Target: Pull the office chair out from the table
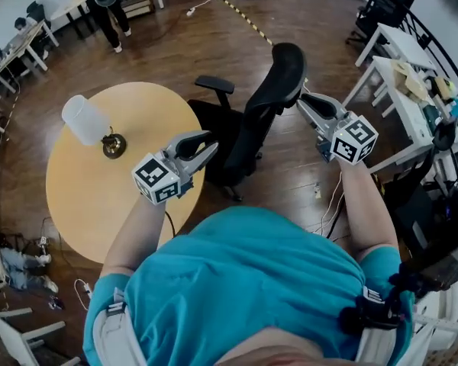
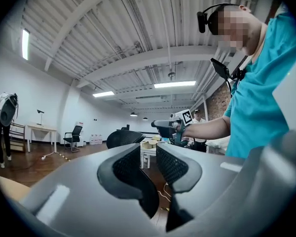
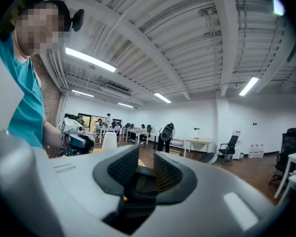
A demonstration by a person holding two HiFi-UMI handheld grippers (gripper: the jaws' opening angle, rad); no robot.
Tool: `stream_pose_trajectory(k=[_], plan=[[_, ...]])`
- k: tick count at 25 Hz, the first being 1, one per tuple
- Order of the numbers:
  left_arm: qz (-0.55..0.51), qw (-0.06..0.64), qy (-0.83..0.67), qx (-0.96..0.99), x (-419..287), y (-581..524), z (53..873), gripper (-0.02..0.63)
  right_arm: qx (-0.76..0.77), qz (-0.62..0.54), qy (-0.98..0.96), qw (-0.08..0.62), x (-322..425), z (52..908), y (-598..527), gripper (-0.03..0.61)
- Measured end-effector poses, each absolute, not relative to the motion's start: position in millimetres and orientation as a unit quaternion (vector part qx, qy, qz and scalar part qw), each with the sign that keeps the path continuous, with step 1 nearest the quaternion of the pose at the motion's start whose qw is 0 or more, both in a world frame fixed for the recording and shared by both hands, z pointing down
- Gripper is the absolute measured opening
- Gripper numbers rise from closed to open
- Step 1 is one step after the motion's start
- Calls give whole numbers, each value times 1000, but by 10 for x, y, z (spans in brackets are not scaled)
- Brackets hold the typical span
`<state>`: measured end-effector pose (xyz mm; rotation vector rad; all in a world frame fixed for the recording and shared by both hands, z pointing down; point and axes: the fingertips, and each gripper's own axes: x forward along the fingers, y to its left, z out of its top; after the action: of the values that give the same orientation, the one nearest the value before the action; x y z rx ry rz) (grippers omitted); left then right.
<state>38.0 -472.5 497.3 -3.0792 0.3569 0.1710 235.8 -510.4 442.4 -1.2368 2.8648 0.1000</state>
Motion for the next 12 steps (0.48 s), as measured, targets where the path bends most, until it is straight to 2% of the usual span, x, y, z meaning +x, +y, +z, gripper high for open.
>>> stream_pose_trajectory(k=[7, 9, 12], plan=[[38, 12, 197, -980, 1087, -5004, 5163, 211, -275, 62, 959, -30, 2692, 4642, -5457, 231], [25, 17, 205, -978, 1193, -5106, 5218, 227, -254, 81, 962, -52, 2680, 4699, -5559, 277], [8, 23, 198, -980, 1281, -5221, 5269, 229, -230, 117, 962, -90, 2575, 4736, -5662, 301]])
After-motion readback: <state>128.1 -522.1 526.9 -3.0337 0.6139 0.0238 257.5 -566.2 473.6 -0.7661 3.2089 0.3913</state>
